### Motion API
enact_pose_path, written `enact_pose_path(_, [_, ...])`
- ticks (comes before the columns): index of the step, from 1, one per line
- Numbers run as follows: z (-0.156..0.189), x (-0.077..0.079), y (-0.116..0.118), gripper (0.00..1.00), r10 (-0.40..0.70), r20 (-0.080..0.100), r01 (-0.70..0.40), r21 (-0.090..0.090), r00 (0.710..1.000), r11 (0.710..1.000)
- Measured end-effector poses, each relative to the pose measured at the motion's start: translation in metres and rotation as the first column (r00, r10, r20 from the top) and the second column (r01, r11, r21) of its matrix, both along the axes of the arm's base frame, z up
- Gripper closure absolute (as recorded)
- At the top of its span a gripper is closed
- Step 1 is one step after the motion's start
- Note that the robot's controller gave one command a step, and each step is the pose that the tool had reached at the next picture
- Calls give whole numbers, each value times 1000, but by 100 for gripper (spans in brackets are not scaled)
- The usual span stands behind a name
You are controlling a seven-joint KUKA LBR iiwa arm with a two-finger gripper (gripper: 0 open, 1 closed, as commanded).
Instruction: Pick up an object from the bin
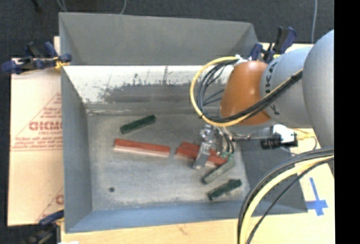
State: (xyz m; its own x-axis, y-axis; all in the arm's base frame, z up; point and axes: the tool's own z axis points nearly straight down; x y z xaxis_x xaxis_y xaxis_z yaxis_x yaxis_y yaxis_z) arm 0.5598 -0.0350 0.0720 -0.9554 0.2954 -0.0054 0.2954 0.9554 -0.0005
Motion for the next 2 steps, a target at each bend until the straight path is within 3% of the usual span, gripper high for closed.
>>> enact_pose_path(2, [3,-1,0,100,1,-2,-1,0,1000,1000])
